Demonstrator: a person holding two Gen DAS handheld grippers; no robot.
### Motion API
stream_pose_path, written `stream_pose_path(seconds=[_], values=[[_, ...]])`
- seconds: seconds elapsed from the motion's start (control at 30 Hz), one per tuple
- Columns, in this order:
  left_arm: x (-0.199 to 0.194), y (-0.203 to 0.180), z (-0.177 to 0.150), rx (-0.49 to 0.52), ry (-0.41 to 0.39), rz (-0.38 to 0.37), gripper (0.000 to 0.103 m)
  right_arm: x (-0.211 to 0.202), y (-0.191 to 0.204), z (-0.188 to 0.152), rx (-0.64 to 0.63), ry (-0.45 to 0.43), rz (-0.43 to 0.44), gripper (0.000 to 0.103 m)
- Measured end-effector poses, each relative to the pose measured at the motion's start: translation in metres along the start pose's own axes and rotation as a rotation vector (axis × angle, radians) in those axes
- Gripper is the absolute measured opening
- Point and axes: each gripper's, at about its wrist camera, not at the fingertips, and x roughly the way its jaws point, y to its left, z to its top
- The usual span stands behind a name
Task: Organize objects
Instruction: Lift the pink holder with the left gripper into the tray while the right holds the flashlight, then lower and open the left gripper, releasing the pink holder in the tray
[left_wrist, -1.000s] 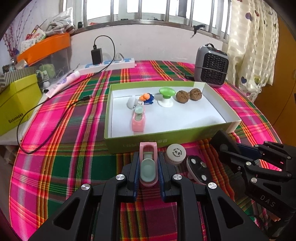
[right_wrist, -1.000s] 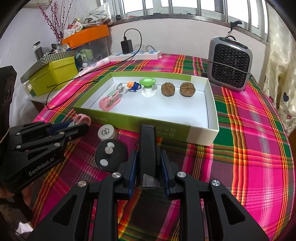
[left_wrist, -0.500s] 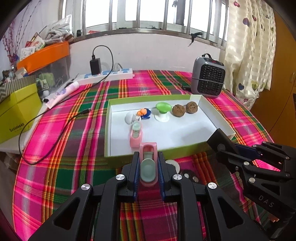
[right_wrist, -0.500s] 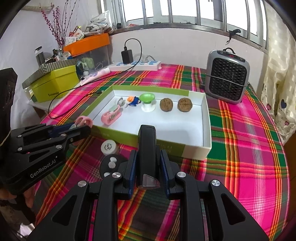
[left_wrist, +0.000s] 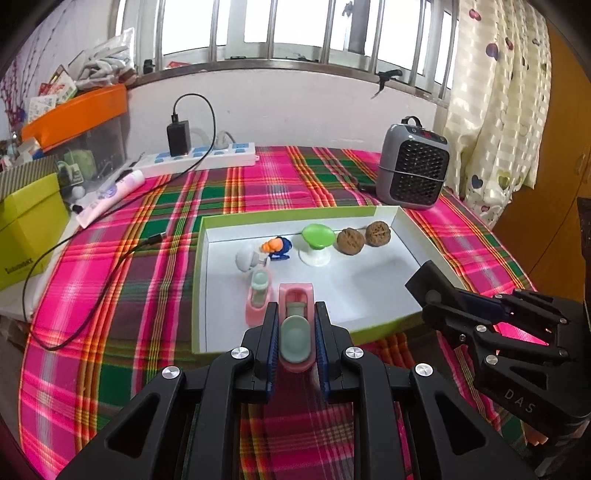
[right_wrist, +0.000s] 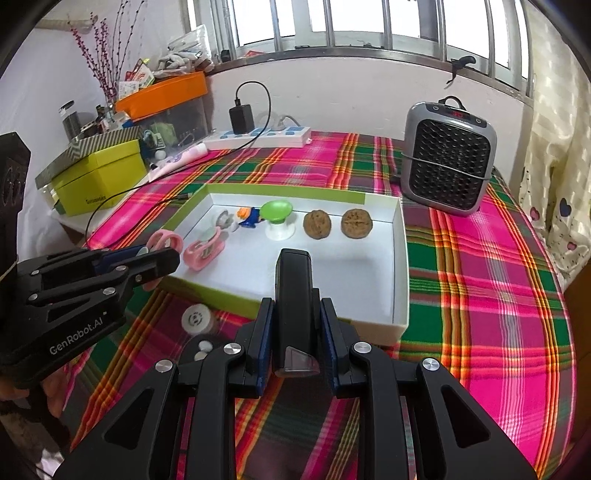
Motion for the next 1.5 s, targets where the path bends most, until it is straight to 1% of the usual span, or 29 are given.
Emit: stream_pose_path(seconds=[0.4, 0.73, 1.07, 1.5], values=[[0.025, 0.002, 0.013, -0.011, 0.024, -0.004, 0.016, 0.015, -0.012, 0.018, 0.004, 0.004, -0.011, 0.025], [0.045, 0.002, 0.022, -0.025, 0.046, -0.012, 0.016, 0.03, -0.023, 0.03, 0.024, 0.021, -0.046, 0.025], [0.065, -0.002, 0.024, -0.017, 0.089, -0.021, 0.016, 0.048, -0.033, 0.035, 0.041, 0.061, -0.058, 0.025], [0.079, -0.002, 0.026, -0.014, 0.116, -0.01, 0.016, 0.064, -0.042, 0.036, 0.038, 0.1, -0.058, 0.025]])
